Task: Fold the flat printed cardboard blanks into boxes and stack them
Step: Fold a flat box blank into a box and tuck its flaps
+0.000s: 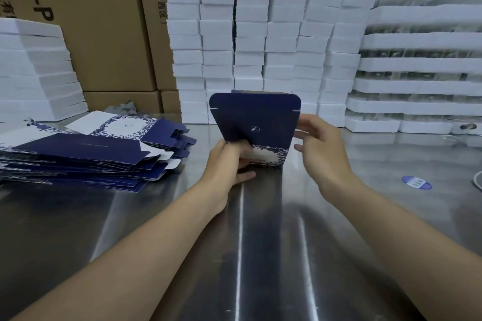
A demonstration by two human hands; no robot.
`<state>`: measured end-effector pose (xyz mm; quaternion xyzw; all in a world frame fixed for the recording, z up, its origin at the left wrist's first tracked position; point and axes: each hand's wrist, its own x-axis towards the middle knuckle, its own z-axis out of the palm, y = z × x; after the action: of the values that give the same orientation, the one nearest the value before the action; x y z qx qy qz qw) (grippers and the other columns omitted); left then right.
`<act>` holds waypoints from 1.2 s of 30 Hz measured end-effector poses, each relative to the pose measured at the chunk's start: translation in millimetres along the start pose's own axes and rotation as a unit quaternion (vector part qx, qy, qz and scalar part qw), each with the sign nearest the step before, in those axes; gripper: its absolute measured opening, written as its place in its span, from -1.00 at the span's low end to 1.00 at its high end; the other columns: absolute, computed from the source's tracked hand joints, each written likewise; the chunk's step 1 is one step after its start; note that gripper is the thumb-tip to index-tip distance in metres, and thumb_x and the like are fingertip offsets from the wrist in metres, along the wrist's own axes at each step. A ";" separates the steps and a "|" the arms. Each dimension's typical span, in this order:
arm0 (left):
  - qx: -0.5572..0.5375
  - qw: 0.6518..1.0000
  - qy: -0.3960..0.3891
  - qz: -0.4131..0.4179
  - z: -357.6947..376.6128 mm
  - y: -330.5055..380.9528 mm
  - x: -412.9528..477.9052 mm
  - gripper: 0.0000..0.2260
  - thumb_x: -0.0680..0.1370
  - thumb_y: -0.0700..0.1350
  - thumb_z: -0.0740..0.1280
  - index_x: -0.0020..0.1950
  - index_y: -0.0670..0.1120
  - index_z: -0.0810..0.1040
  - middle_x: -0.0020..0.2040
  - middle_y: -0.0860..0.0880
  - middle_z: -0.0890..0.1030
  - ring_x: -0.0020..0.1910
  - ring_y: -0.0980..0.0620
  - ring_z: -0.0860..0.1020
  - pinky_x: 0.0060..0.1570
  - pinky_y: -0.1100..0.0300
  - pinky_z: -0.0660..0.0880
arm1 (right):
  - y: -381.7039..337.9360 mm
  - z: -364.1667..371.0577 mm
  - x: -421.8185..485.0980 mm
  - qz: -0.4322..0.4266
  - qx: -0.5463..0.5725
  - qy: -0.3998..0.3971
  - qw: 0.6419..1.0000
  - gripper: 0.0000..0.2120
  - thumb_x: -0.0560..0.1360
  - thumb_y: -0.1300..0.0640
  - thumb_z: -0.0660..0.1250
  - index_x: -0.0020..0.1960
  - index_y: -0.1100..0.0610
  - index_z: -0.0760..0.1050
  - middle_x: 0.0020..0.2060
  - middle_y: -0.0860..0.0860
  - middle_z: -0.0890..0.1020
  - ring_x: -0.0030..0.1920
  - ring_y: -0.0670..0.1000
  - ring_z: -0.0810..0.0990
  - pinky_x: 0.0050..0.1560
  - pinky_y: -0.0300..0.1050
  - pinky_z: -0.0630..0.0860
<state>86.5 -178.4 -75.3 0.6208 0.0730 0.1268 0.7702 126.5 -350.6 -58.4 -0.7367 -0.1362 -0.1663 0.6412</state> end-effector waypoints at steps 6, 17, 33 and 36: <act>-0.036 0.999 -0.021 -0.015 0.5 2.7 -2.5 -0.34 0.25 0.22 0.54 0.35 0.21 0.53 0.22 0.09 0.57 0.22 -0.14 0.65 0.05 -0.05 0.71 | 10.1 6.2 -9.4 -0.025 -0.089 -0.103 0.990 -0.28 0.52 0.32 0.29 0.50 -0.33 0.36 0.32 -0.24 0.60 0.28 -0.20 0.59 0.09 -0.22 0.52; 0.094 0.971 0.138 0.169 2.5 9.2 -4.5 -0.54 0.52 0.42 0.38 -0.24 0.05 0.46 -0.36 0.26 0.56 -0.36 0.27 0.50 -0.20 0.18 0.35 | -3.6 8.6 -14.8 -0.062 -0.027 0.014 0.998 -0.45 0.55 -0.43 0.22 0.43 -0.18 0.48 0.17 -0.10 0.66 0.20 -0.04 0.63 0.31 0.13 0.55; 0.263 0.876 0.139 0.380 1.7 22.6 -11.6 -0.91 0.65 -0.05 0.40 0.13 0.12 0.63 0.20 0.18 0.59 0.24 0.20 0.51 0.15 0.21 0.46 | -4.6 14.7 -18.6 -0.226 -0.143 0.056 0.962 -0.85 0.69 0.03 0.31 0.19 -0.13 0.62 0.23 -0.13 0.52 0.28 -0.09 0.49 0.31 -0.19 0.42; 0.367 0.795 0.142 0.462 1.3 19.9 -14.3 -0.92 0.66 -0.09 0.40 0.06 0.02 0.70 0.04 0.17 0.70 0.10 0.10 0.60 0.17 0.02 0.49 | -3.4 15.1 -17.9 -0.269 -0.199 0.055 0.941 -0.85 0.69 0.10 0.31 0.15 0.00 0.66 0.08 -0.15 0.63 0.16 -0.06 0.54 0.24 0.00 0.48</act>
<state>71.1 -179.8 -56.2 0.7920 -0.0727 0.5178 0.3151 109.9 -335.0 -64.7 -0.7746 -0.2581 -0.3970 0.4193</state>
